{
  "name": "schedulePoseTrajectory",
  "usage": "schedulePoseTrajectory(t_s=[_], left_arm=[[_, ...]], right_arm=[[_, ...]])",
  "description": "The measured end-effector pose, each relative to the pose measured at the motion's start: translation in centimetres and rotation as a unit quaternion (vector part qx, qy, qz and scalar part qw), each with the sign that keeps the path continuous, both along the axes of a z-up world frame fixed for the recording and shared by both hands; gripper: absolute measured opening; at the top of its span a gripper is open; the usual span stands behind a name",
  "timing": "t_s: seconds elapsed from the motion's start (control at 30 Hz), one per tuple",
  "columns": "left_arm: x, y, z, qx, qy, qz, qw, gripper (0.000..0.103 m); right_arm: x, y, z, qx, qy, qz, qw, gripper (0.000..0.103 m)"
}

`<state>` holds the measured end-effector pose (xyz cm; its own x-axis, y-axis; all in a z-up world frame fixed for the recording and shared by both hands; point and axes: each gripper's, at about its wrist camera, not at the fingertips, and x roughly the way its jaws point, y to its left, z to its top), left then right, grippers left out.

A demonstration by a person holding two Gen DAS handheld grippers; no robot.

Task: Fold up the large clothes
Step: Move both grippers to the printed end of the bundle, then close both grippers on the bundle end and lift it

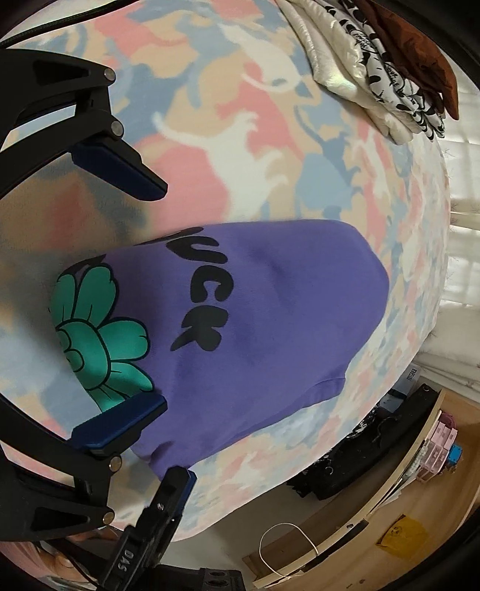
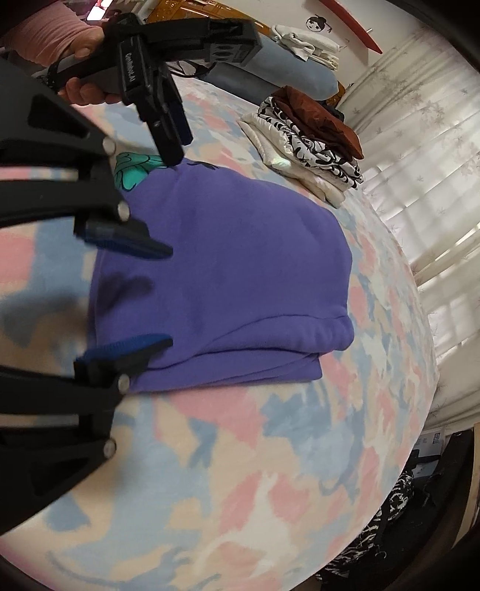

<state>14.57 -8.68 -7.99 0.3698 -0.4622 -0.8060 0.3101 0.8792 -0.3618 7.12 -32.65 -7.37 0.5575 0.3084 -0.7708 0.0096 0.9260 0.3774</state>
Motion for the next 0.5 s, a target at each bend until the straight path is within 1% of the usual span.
schedulePoseTrajectory(t_s=[0.1, 0.2, 0.43, 0.5], left_arm=[[0.3, 0.0, -0.4, -0.015, 0.007, 0.002, 0.9999, 0.103], [1.0, 0.1, -1.0, -0.029, 0.017, 0.006, 0.9994, 0.103], [2.3, -0.2, -2.2, -0.047, 0.036, 0.009, 0.9982, 0.103], [2.6, -0.1, -2.5, -0.053, 0.039, 0.007, 0.9978, 0.103]], right_arm=[[-0.1, -0.3, 0.2, 0.000, -0.004, 0.000, 1.000, 0.058], [0.2, -0.7, 0.1, 0.004, -0.003, -0.001, 1.000, 0.062], [1.0, -1.4, -0.7, 0.014, 0.007, -0.002, 1.000, 0.064], [1.3, -1.4, -1.0, 0.017, 0.011, 0.000, 1.000, 0.068]])
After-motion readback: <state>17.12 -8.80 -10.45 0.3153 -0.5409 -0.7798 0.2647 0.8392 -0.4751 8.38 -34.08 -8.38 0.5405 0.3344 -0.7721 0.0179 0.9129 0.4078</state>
